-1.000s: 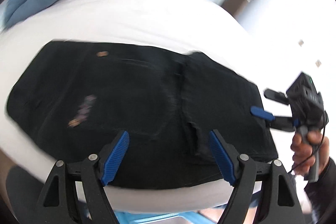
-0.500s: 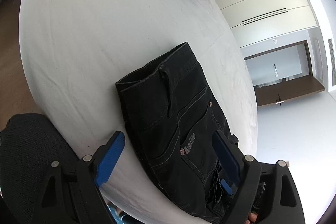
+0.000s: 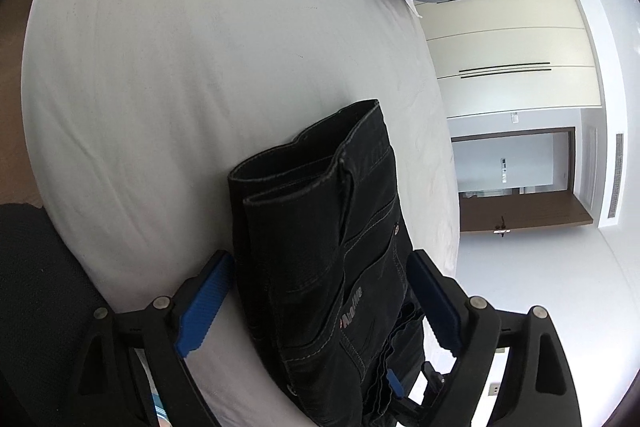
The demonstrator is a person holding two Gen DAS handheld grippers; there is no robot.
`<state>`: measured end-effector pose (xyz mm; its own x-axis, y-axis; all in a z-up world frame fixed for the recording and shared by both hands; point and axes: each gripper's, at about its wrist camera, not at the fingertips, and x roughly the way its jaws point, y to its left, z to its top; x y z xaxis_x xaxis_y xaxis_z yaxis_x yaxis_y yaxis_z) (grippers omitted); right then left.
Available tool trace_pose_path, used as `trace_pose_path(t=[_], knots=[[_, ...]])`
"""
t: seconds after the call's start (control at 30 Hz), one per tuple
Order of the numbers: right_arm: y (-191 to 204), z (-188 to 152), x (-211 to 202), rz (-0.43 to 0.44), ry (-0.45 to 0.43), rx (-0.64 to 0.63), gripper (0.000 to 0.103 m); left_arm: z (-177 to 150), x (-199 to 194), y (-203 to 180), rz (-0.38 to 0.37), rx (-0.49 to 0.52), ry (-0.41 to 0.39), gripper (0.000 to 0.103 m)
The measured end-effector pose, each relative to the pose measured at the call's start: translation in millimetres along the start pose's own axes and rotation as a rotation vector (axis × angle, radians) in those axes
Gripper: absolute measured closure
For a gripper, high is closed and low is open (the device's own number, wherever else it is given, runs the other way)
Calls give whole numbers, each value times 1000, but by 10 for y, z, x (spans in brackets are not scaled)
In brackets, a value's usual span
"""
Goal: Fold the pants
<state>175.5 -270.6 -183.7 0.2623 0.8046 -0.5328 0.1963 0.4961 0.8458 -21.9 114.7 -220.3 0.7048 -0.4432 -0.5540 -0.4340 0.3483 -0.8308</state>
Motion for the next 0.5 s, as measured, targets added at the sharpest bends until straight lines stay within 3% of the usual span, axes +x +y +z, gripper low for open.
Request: trace_pose_path(t=[0.1, 0.17, 0.23, 0.5], knots=[[-15, -8, -3, -2, 0, 1, 46, 43, 0, 53, -40, -49, 5, 26], [-18, -7, -9, -3, 1, -1, 46, 76, 9, 134, -67, -98, 20, 52], [-21, -7, -12, -3, 1, -1, 46, 102, 24, 227, -86, -141, 36, 71], [99, -11, -11, -30, 24, -19, 44, 97, -45, 49, -85, -68, 28, 84]])
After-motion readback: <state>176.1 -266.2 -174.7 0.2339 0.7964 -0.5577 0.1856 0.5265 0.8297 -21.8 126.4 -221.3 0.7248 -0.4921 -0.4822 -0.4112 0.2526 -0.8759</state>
